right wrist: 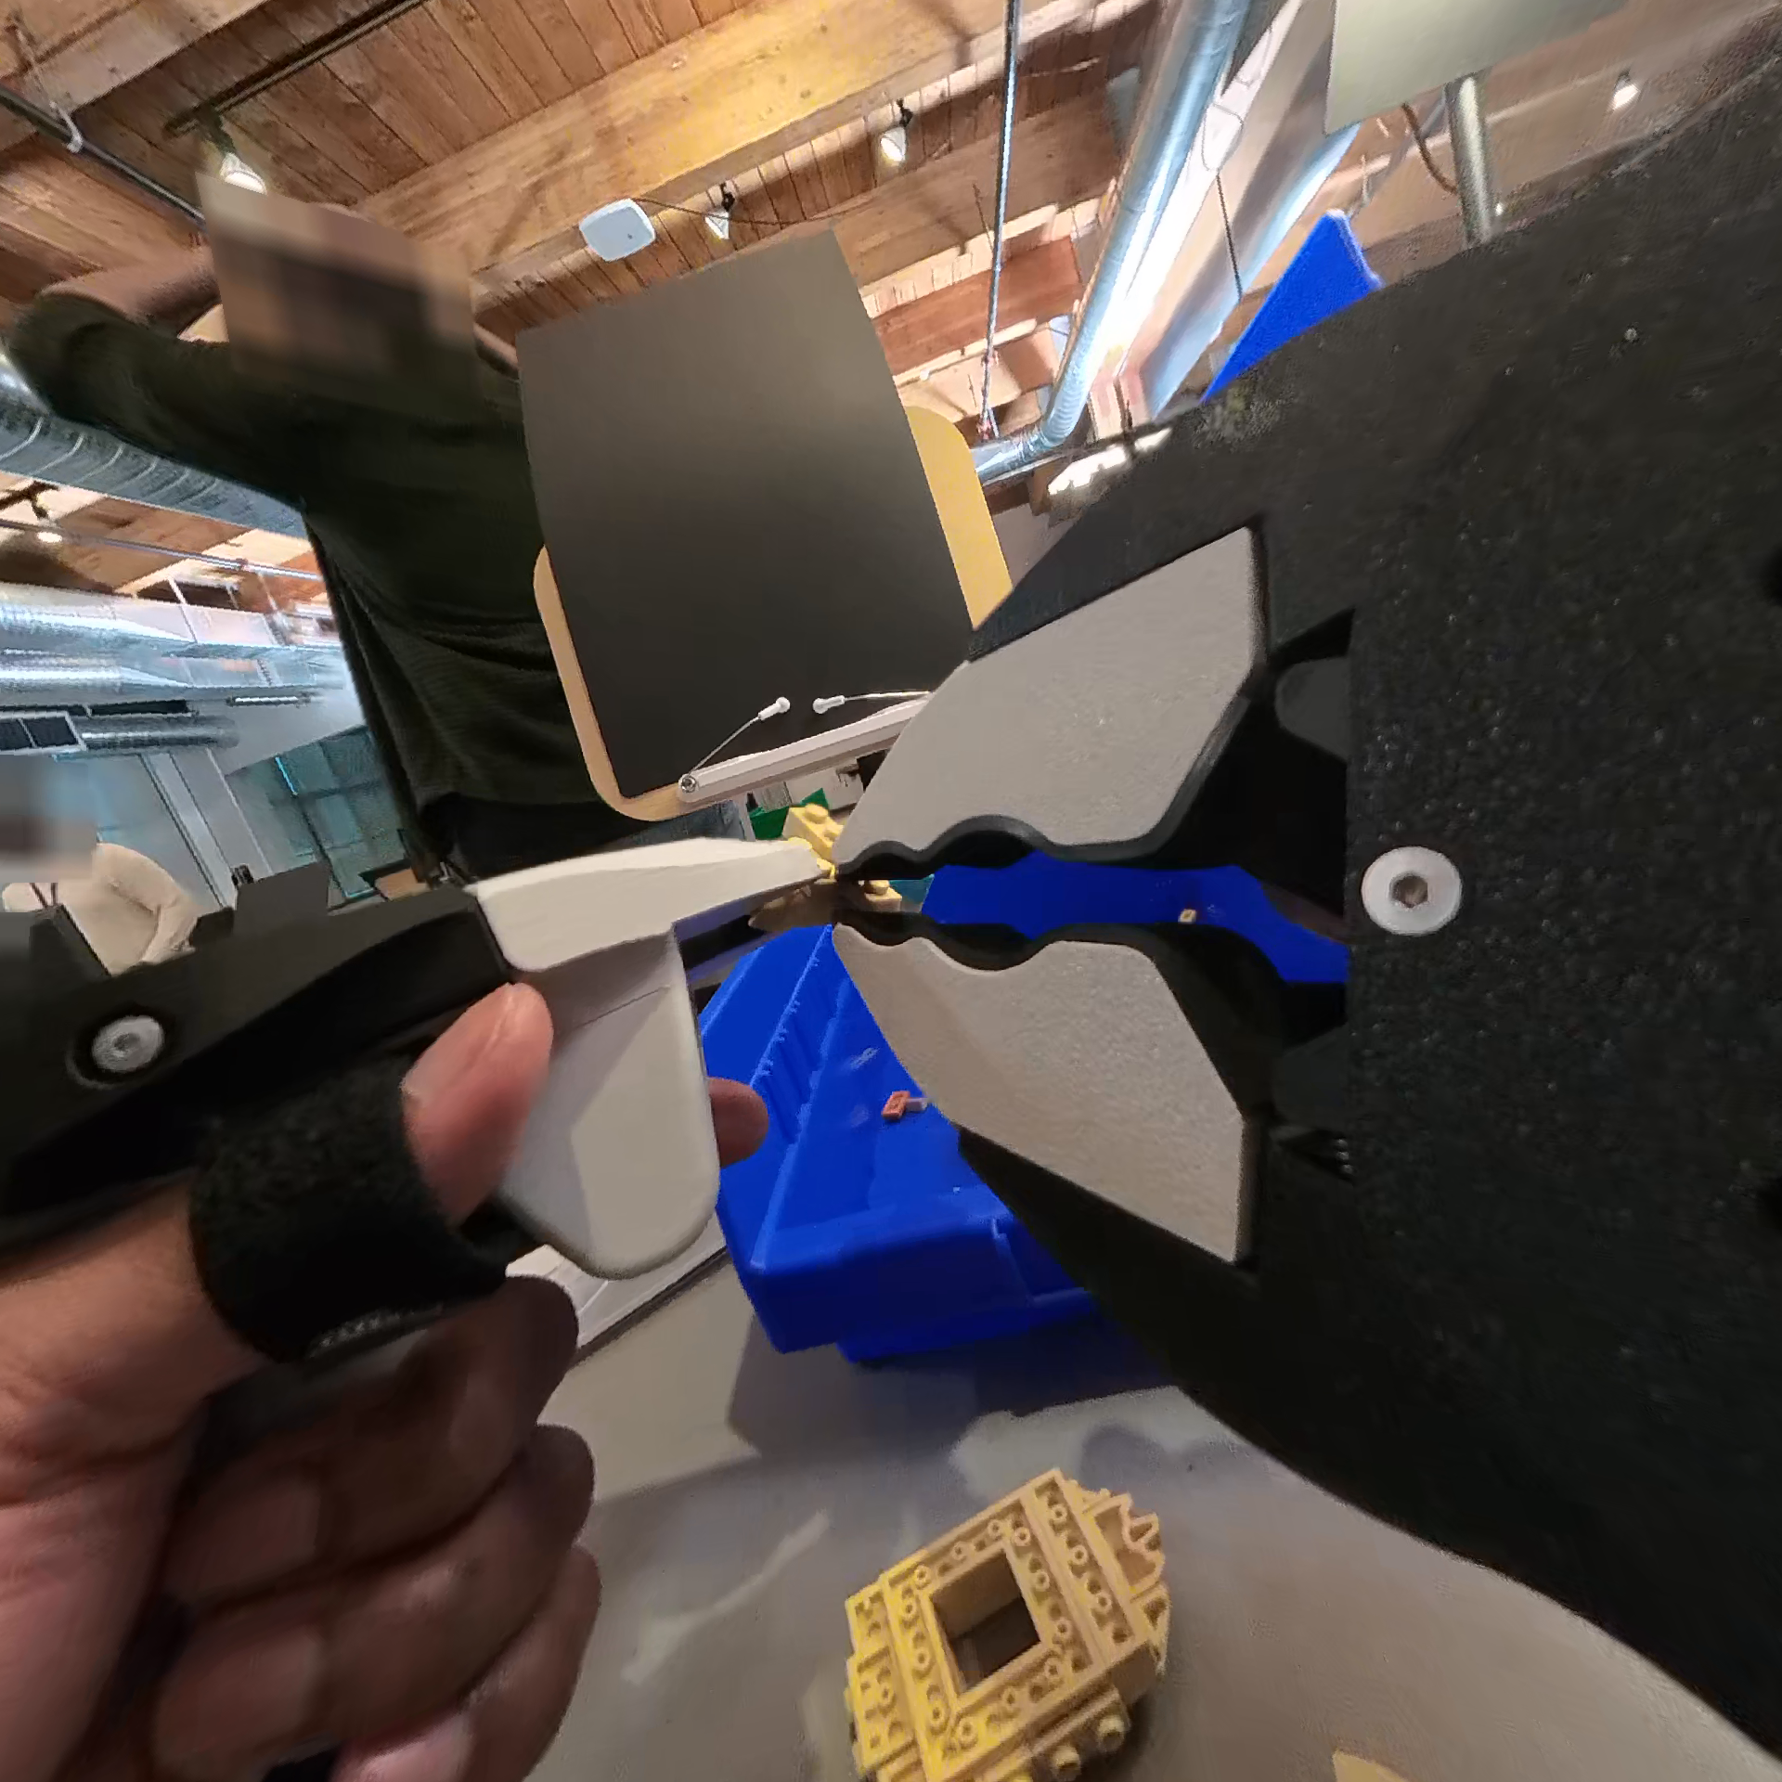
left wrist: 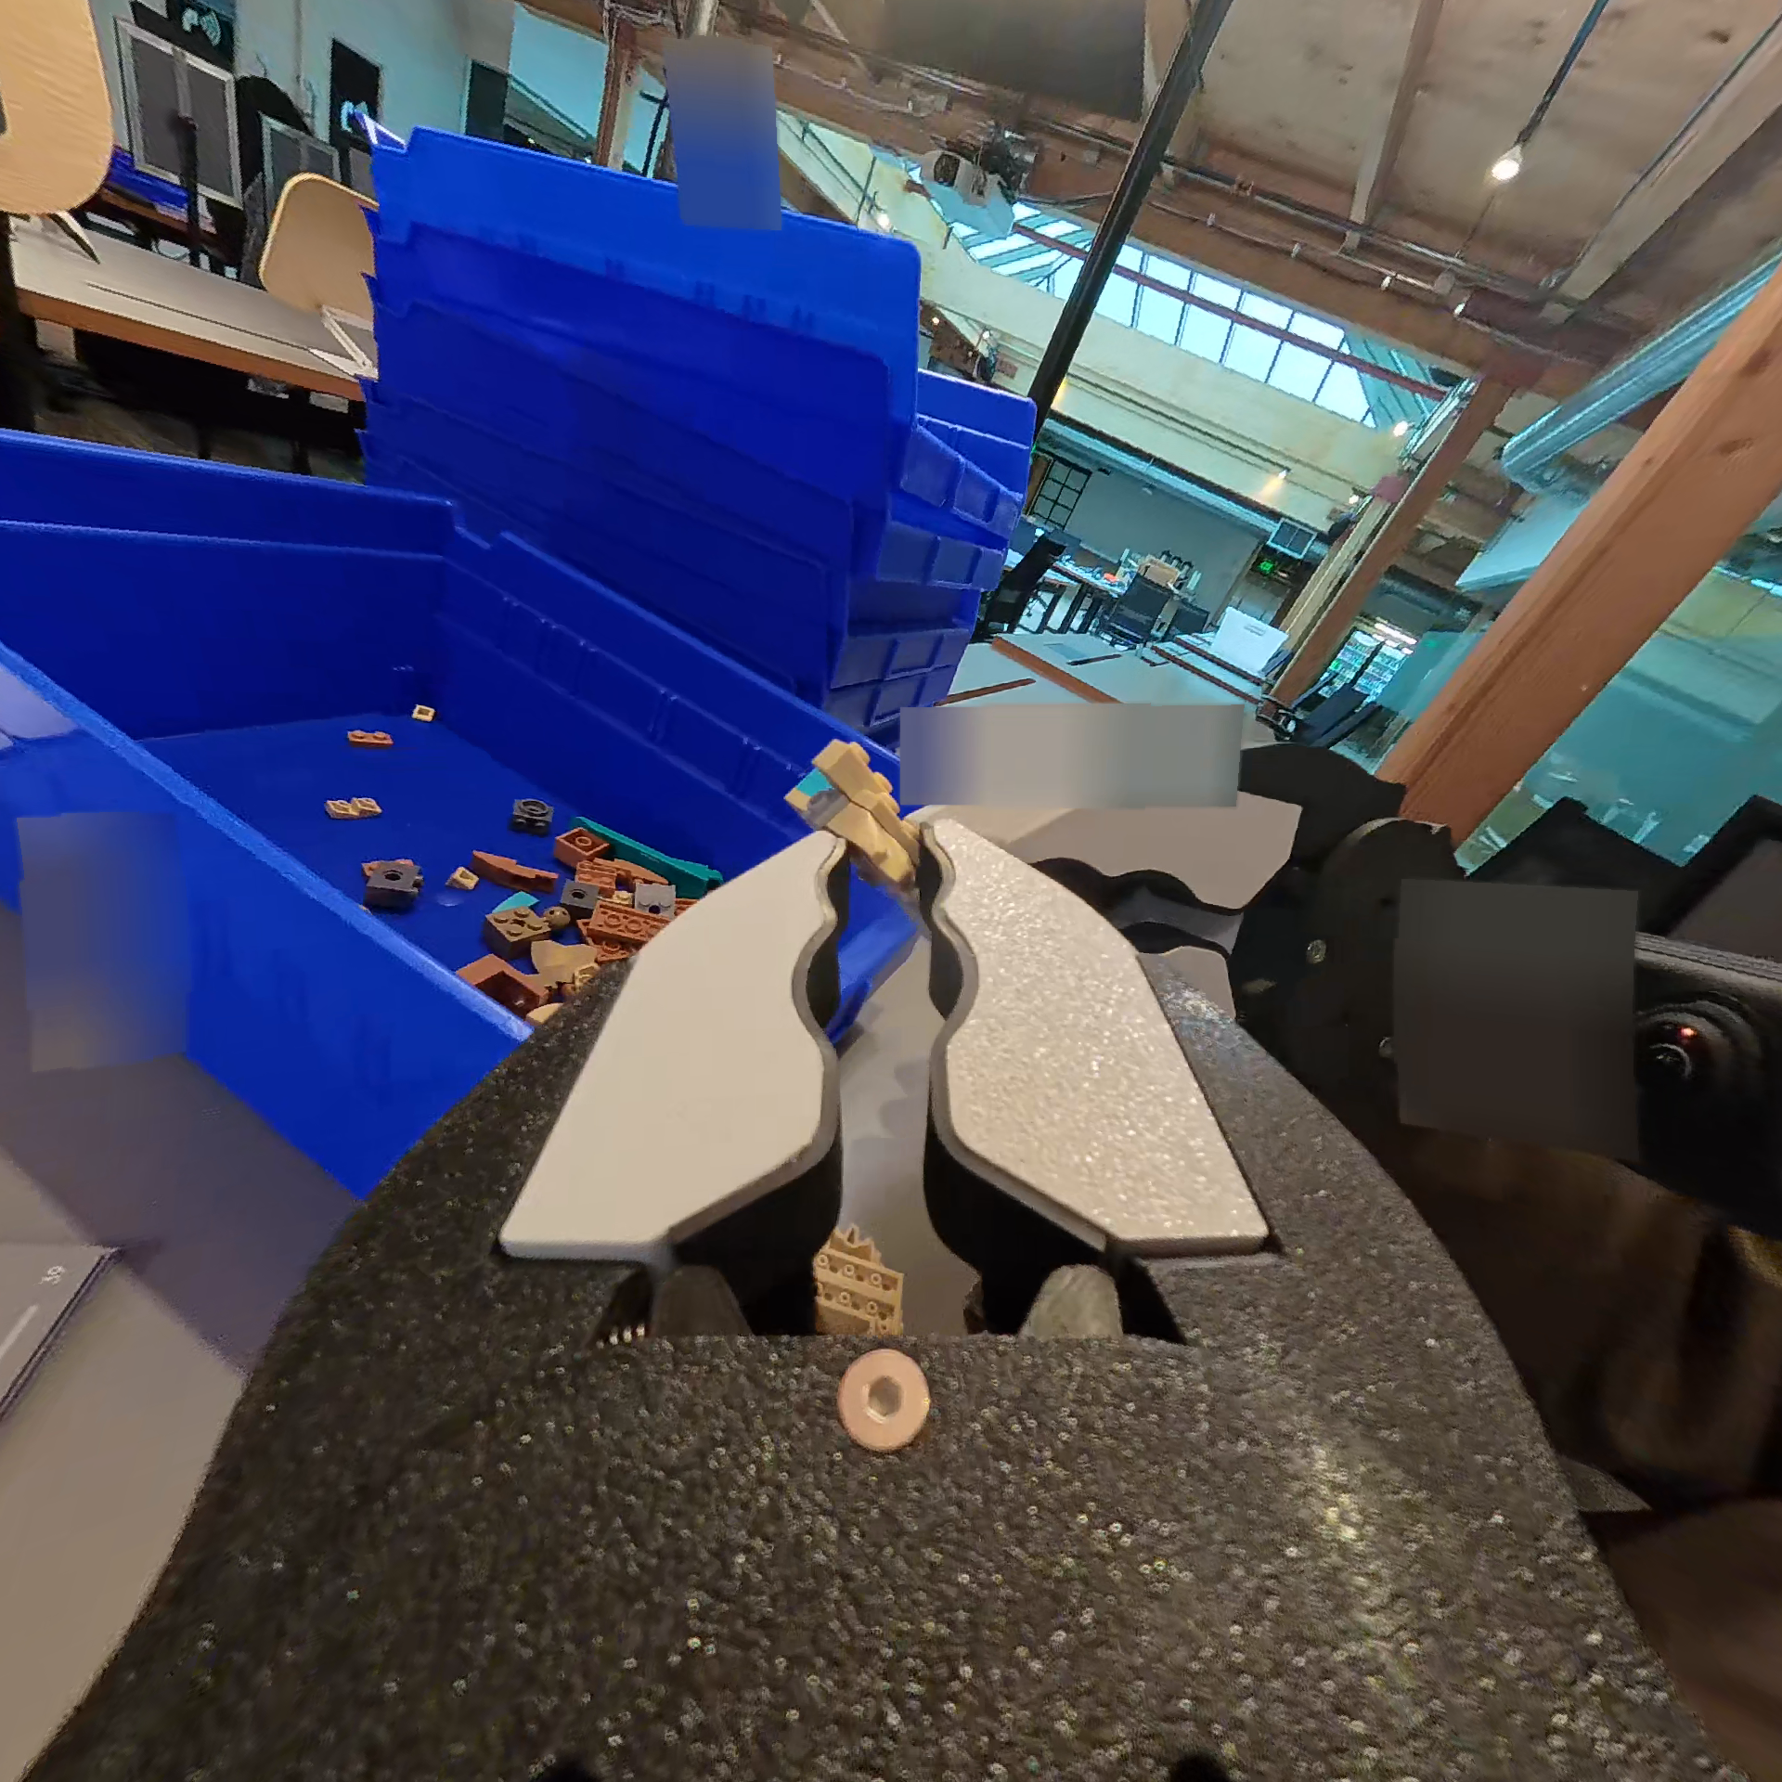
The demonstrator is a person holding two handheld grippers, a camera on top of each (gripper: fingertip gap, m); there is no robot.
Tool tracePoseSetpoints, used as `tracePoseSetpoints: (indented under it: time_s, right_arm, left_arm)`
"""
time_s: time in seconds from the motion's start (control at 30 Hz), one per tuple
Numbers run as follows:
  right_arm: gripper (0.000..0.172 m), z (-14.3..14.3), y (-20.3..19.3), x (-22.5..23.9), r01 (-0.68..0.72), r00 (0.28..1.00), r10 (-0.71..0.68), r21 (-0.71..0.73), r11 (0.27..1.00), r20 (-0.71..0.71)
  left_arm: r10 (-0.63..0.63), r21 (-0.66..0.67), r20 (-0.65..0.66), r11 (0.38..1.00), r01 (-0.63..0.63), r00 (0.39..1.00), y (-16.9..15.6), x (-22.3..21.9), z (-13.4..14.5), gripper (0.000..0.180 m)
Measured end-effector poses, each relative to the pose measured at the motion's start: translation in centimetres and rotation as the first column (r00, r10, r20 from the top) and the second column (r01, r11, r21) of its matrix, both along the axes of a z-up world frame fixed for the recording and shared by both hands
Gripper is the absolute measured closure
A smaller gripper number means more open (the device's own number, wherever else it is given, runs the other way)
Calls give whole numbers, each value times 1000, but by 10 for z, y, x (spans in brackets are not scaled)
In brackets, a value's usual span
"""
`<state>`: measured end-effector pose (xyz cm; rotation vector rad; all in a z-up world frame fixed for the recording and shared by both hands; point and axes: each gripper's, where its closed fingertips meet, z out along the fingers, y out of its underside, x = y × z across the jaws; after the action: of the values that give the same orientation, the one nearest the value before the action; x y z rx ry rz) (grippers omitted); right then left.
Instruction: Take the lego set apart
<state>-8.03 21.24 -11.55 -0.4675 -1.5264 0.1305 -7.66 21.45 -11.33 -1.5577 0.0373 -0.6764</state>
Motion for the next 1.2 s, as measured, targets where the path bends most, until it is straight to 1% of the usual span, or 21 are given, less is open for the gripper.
tracePoseSetpoints:
  time_s: [0.07, 0.13, 0.2, 0.23, 0.3, 0.37, 0.43, 0.47, 0.53, 0.67, 0.73, 0.87, 1.0, 1.07, 1.2]
  right_arm:
    - [166, 1, -1, 0, -8, 1000, 7, -52, 999, -16]
    - [166, 2, -2, 1, -25, 999, 22, -108, 994, -26]
    - [166, 5, -2, 3, -42, 999, 37, -157, 987, -35]
    - [166, 6, -2, 4, -47, 998, 41, -175, 983, -36]
    - [166, 6, -1, 5, -45, 999, 38, -188, 981, -38]
    - [167, 5, 0, 6, -43, 999, 37, -188, 981, -35]
    - [167, 4, 0, 6, -42, 999, 37, -179, 983, -26]
    - [167, 3, 0, 6, -39, 999, 35, -170, 985, -23]
    - [168, 3, -2, 6, -34, 999, 31, -148, 988, -19]
    - [169, 4, -7, 4, -34, 999, 31, -127, 991, -20]
    - [169, 4, -9, 4, -34, 999, 32, -114, 993, -23]
    - [170, 2, -11, 3, -33, 999, 31, -81, 996, -25]
    - [169, 2, -10, 2, -8, 999, 8, -10, 1000, -31]
    - [169, 2, -10, 2, -4, 999, 4, 4, 1000, -36]
    - [169, 1, -10, 1, -9, 999, 9, 3, 1000, -38]
  left_arm:
    - [-5, 6, -4, 1000, 5, 1000, -1, 0, 1, 168]
    - [-11, 23, -43, 1000, 12, 999, -2, 1, 2, 167]
    - [-6, 52, -137, 999, 14, 991, -4, 4, 4, 166]
    - [9, 67, -208, 998, 5, 978, -5, 4, 3, 167]
    - [56, 112, -372, 994, -16, 926, -7, 4, 3, 166]
    - [112, 158, -527, 987, -33, 843, -9, 2, 3, 164]
    - [175, 200, -632, 978, -59, 755, -11, -2, 4, 160]
    - [198, 219, -662, 973, -66, 722, -12, -3, 5, 158]
    - [213, 232, -697, 971, -66, 684, -13, -3, 6, 156]
    - [210, 221, -724, 973, -67, 657, -11, -1, 1, 153]
    - [221, 222, -716, 971, -83, 662, -11, -4, 3, 153]
    - [188, 195, -646, 978, -78, 740, -11, -4, 5, 155]
    - [146, 148, -588, 986, -72, 795, -10, -4, 1, 156]
    - [128, 135, -575, 989, -61, 808, -10, -3, 0, 159]
    - [117, 135, -583, 990, -46, 804, -11, -2, -1, 162]
